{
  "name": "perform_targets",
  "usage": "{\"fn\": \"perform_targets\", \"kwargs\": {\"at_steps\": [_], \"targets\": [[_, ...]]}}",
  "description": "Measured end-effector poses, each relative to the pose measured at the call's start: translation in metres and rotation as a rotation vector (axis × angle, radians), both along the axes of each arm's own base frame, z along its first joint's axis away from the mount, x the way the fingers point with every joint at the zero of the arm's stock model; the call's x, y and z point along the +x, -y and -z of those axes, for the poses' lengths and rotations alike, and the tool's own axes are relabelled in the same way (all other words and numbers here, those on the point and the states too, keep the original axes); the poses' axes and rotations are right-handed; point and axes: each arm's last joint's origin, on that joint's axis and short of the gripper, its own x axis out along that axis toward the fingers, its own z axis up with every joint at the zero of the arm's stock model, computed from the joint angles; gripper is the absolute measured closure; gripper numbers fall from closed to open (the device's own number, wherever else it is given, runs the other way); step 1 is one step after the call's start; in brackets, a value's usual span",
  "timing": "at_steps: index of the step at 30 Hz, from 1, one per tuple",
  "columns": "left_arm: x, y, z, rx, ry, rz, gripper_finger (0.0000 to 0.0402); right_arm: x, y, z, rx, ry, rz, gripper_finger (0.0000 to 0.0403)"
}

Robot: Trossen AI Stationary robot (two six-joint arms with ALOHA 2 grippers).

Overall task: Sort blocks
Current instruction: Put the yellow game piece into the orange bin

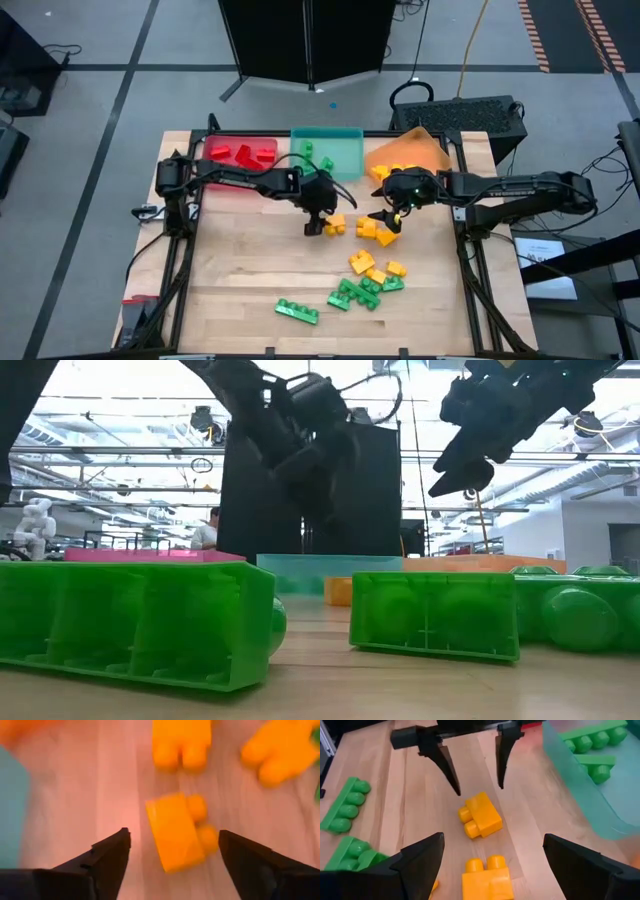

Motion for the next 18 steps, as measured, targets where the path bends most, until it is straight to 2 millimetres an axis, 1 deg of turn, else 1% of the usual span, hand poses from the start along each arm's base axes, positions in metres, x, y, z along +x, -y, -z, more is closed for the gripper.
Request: {"fn": "perform_targets", "kwargs": {"at_steps": [3, 6, 9, 12, 15, 18], "targets": [[0.009, 0.003, -0.018, 0.024, 0.044, 0.0, 0.0058, -0.002, 0.0, -0.001, 0.011, -0.004, 0.009, 0.0066], [0.01, 0.011, -0.023, 0.104, 0.017, -0.023, 0.0028, -0.002, 0.0, 0.0, 0.021, -0.016, 0.015, 0.0066], [0.012, 0.021, -0.017, 0.123, -0.008, -0.066, 0.0015, -0.003, 0.0, 0.0, 0.032, -0.016, 0.023, 0.0066], [0.015, 0.035, -0.008, 0.099, -0.034, -0.144, 0.0013, -0.003, 0.0, 0.001, 0.033, -0.021, 0.024, 0.0066], [0.019, 0.048, 0.002, 0.146, -0.038, -0.194, 0.0013, -0.004, 0.0, 0.002, 0.031, -0.037, 0.021, 0.0066], [0.024, 0.056, 0.011, 0.161, -0.032, -0.225, 0.0013, -0.005, -0.001, 0.003, 0.023, -0.056, 0.013, 0.0066]]}}
